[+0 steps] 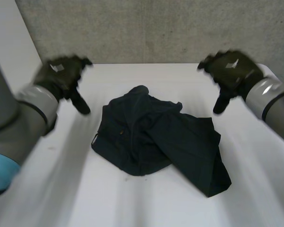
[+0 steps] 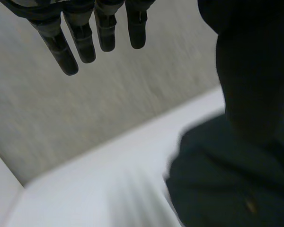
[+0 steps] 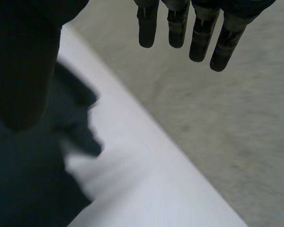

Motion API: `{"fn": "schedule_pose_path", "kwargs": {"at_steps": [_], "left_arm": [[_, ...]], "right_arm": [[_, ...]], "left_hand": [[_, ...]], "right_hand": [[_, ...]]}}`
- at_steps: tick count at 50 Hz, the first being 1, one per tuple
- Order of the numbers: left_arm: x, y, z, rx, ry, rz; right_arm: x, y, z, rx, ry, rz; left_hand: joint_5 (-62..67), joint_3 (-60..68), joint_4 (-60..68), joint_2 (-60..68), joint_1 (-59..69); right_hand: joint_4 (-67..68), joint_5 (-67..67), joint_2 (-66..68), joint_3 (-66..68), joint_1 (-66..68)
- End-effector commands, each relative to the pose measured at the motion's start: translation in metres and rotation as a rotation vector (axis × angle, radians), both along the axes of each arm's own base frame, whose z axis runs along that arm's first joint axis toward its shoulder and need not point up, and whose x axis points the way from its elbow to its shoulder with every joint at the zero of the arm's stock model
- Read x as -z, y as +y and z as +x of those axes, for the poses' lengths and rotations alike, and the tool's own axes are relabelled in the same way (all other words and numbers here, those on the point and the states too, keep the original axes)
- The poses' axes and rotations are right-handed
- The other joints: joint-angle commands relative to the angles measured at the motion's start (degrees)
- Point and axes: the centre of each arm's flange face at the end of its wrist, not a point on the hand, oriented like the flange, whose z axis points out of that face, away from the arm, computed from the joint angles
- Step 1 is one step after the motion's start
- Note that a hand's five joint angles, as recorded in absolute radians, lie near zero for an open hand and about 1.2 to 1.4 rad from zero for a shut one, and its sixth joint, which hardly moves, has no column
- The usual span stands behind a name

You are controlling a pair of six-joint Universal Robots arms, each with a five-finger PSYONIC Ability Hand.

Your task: Fold the shorts.

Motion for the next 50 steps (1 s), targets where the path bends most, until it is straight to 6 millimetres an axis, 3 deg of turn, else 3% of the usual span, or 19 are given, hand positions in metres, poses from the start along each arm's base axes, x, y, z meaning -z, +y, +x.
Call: {"fn": "schedule_pose_path", "kwargs": {"at_steps": [1, 5, 10, 18, 21, 24, 28, 35, 39, 45, 47, 50], "left_arm": [[0.098, 0.005, -0.014, 0.066, -0.116, 0.175], [0.121, -0.001, -0.016, 0.063, -0.121, 0.187], [0.132, -0.009, -0.016, 0.073, -0.119, 0.2], [0.161, -0.018, -0.015, 0.121, -0.156, 0.248], [0.163, -0.023, -0.015, 0.117, -0.159, 0.238], [0.164, -0.03, -0.017, 0.115, -0.155, 0.219], [0.164, -0.037, -0.021, 0.111, -0.146, 0.196], [0.162, -0.053, -0.015, 0.037, -0.202, 0.142], [0.143, -0.079, 0.009, -0.142, -0.234, 0.057], [0.064, -0.117, 0.05, -0.36, -0.15, -0.184], [0.036, -0.119, 0.052, -0.367, -0.111, -0.266], [0.001, -0.113, 0.038, -0.331, -0.046, -0.37]], "right_arm": [[0.058, 0.018, -0.003, -0.087, 0.134, 0.057], [0.085, 0.026, -0.006, -0.088, 0.121, 0.066], [0.107, 0.033, -0.009, -0.077, 0.114, 0.06], [0.108, 0.031, -0.009, -0.068, 0.08, 0.062], [0.111, 0.031, -0.008, -0.066, 0.064, 0.087], [0.113, 0.03, -0.009, -0.063, 0.067, 0.092], [0.112, 0.029, -0.009, -0.061, 0.067, 0.089], [0.112, 0.028, -0.01, -0.056, 0.065, 0.088], [0.111, 0.028, -0.01, -0.055, 0.062, 0.087], [0.111, 0.027, -0.011, -0.051, 0.061, 0.086], [0.11, 0.027, -0.011, -0.049, 0.059, 0.085], [0.11, 0.027, -0.011, -0.047, 0.06, 0.085]], "left_hand": [[3.8, 4.1, 4.5, 4.7, 3.8], [5.7, 6.0, 6.3, 6.5, 5.6], [8.7, 9.0, 9.4, 9.6, 8.7], [15.6, 15.9, 16.3, 16.5, 15.6], [18.0, 18.3, 18.6, 18.8, 17.9], [25.7, 26.0, 26.3, 26.5, 25.6], [65.6, 65.9, 66.3, 66.5, 65.6], [67.1, 67.4, 67.7, 67.9, 67.0], [67.1, 67.4, 67.7, 67.9, 67.0], [67.1, 67.4, 67.7, 67.9, 67.0], [67.1, 67.4, 67.7, 67.9, 67.0], [67.1, 67.4, 67.7, 67.9, 67.0]], "right_hand": [[-3.5, -4.0, -3.0, -2.1, -1.8], [-3.5, -4.0, -3.0, -2.1, -1.8], [-3.5, -4.0, -3.0, -2.1, -1.8], [-3.5, -4.0, -3.0, -2.1, -1.8], [-3.5, -4.0, -3.0, -2.1, -1.8], [-3.5, -4.0, -3.0, -2.1, -1.8], [-3.5, -4.0, -3.0, -2.1, -1.8], [-3.5, -4.0, -3.0, -2.1, -1.8], [-3.5, -4.0, -3.0, -2.1, -1.8], [-3.5, -4.0, -3.0, -2.1, -1.8], [-3.5, -4.0, -3.0, -2.1, -1.8], [-3.5, -4.0, -3.0, -2.1, -1.8]]}}
